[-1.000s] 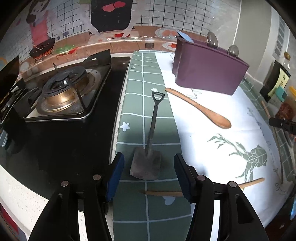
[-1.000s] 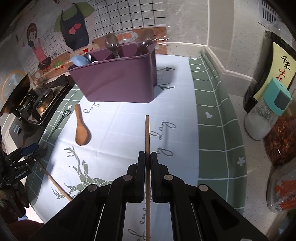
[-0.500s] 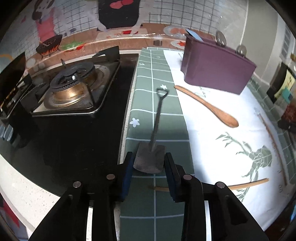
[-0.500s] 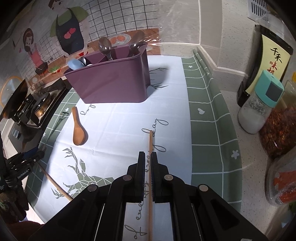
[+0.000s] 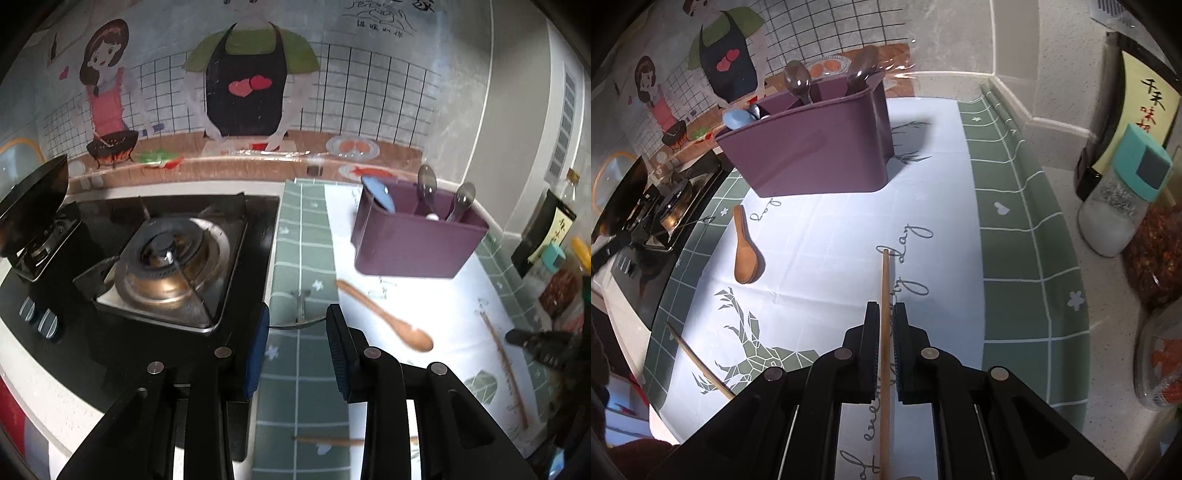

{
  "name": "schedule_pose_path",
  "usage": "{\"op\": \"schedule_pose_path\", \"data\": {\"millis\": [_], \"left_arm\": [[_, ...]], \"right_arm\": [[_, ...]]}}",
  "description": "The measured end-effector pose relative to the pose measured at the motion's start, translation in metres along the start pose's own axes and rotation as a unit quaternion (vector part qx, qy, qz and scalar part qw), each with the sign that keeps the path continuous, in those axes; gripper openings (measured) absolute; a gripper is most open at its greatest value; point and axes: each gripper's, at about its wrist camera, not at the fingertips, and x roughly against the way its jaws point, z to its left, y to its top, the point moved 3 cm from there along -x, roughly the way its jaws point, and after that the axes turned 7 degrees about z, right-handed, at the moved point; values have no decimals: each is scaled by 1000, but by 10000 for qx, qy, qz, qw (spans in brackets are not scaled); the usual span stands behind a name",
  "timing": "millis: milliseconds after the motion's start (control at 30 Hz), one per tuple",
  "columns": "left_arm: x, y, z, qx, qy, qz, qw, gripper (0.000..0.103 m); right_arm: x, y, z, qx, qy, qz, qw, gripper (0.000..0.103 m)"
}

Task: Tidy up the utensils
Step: 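Lower the left gripper and grasp the black shovel by its blade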

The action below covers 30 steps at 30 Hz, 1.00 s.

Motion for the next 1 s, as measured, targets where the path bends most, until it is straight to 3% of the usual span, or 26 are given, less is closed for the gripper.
{"op": "schedule_pose_path", "data": {"millis": [400,700,800,1000], "left_arm": [[-1,4,-5,-16,-126,68,9999,33],[26,23,-12,-8,-428,119,9990,31],[32,29,-18,-81,-462,110,9988,10],[29,29,-26,-176,-521,144,9984,6]], "right_arm": [[-27,13,10,315,-475,278,9980,5],[28,29,10,64,210,-465,9987,5],[48,36,12,67,293,-717,9970,5],[61,44,18,118,347,-902,9952,5]]}}
